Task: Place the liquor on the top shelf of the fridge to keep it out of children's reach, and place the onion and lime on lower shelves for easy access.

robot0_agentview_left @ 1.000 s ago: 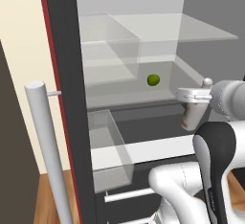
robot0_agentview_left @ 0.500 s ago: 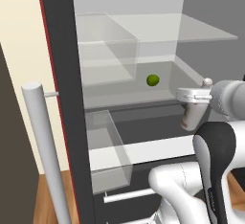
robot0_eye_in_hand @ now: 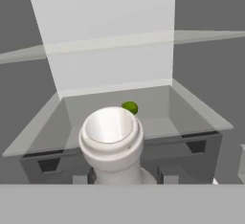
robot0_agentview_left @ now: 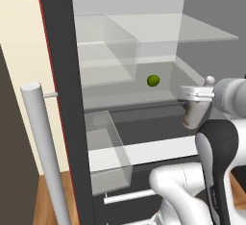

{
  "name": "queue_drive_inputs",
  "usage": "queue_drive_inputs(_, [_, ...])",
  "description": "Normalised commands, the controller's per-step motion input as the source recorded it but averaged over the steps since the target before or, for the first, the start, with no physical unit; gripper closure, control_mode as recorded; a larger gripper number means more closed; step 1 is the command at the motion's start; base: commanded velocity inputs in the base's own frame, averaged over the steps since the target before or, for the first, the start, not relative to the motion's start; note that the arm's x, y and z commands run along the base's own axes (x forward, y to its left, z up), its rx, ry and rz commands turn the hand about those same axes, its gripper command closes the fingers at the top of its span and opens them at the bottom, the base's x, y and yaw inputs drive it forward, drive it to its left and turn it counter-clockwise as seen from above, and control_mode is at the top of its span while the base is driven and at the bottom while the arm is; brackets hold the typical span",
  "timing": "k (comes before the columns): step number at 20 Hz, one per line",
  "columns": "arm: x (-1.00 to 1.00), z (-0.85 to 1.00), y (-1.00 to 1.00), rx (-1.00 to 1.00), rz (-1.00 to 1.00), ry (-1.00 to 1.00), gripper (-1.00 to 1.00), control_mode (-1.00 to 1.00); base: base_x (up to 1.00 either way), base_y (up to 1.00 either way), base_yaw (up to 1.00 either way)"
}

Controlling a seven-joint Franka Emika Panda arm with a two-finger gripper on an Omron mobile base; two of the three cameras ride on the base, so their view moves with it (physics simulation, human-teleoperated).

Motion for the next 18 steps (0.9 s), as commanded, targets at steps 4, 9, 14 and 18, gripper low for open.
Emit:
queue_drive_inputs(4, [0.00, 0.41, 0.00, 0.00, 0.00, 0.00, 1.00, -1.00, 0.00, 0.00, 0.00])
queue_drive_inputs(9, [0.00, 0.54, 0.00, 0.00, 0.00, 0.00, 1.00, -1.00, 0.00, 0.00, 0.00])
queue_drive_inputs(14, [0.00, 0.43, 0.00, 0.00, 0.00, 0.00, 1.00, -1.00, 0.00, 0.00, 0.00])
queue_drive_inputs(18, [0.00, 0.21, 0.00, 0.00, 0.00, 0.00, 1.00, -1.00, 0.00, 0.00, 0.00])
